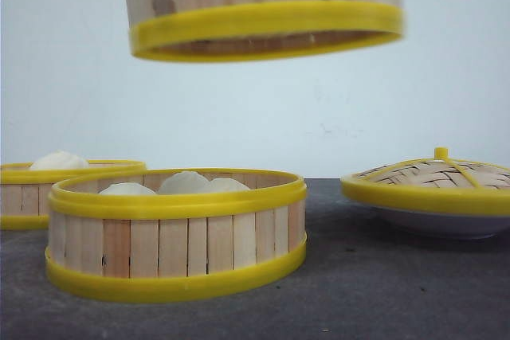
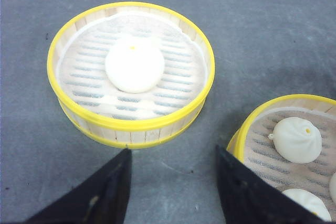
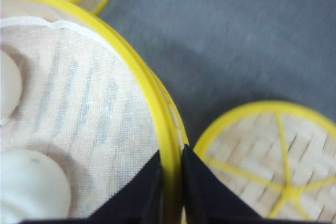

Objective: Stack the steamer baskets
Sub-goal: 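Lift the basket with the right gripper and carry it over the nearest basket, then lower the held basket onto the nearest basket and open the right gripper, then raise the right gripper away from the stack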

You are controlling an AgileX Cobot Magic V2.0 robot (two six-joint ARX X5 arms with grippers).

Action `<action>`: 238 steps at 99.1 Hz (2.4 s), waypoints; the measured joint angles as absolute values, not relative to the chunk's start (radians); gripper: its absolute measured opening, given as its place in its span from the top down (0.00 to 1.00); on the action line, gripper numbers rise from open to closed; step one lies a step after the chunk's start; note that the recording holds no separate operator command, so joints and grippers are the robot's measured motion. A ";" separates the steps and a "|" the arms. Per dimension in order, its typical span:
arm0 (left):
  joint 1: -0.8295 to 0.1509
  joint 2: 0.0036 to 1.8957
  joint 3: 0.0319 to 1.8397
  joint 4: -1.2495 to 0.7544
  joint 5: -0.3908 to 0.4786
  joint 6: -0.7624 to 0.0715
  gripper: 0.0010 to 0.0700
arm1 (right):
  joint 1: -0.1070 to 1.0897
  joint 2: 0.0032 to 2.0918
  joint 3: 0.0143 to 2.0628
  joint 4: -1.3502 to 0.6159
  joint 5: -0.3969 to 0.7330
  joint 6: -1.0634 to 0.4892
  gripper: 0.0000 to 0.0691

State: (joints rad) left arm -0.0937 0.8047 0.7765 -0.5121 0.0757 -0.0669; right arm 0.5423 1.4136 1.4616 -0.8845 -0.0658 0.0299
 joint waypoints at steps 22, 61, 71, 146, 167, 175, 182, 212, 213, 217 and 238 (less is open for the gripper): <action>-0.094 0.805 0.776 -0.512 0.076 -0.067 0.58 | 0.544 1.410 1.390 -0.822 -0.072 0.030 0.96; -0.094 0.805 0.776 -0.512 0.076 -0.067 0.58 | 0.603 1.549 1.389 -0.626 -0.112 0.030 0.96; -0.094 0.805 0.776 -0.512 0.076 -0.067 0.58 | 0.608 1.592 1.389 -0.605 -0.120 0.030 0.96; -0.094 0.805 0.776 -0.512 0.076 -0.067 0.58 | 0.609 1.783 1.388 -0.477 -0.126 0.038 0.96; -0.094 0.805 0.776 -0.512 0.076 -0.067 0.58 | 0.609 1.783 1.388 -0.474 -0.126 0.038 0.96; -0.094 0.805 0.776 -0.512 0.076 -0.067 0.58 | 0.609 1.783 1.388 -0.473 -0.128 0.042 0.91; -0.094 0.805 0.776 -0.512 0.076 -0.067 0.58 | 0.610 1.783 1.388 -0.463 -0.129 0.047 0.79; -0.091 0.807 0.776 -0.509 0.074 -0.054 0.58 | 0.609 1.742 1.389 -0.510 -0.131 0.054 0.58; -0.089 0.807 0.776 -0.506 0.073 -0.052 0.58 | 0.608 1.734 1.389 -0.513 -0.131 0.054 0.58; -0.083 0.815 0.776 -0.492 0.067 -0.051 0.58 | 0.605 1.700 1.389 -0.524 -0.131 0.055 0.58; -0.001 0.947 0.805 -0.435 0.050 -0.046 0.58 | 0.571 1.471 1.398 -0.659 -0.055 0.052 0.51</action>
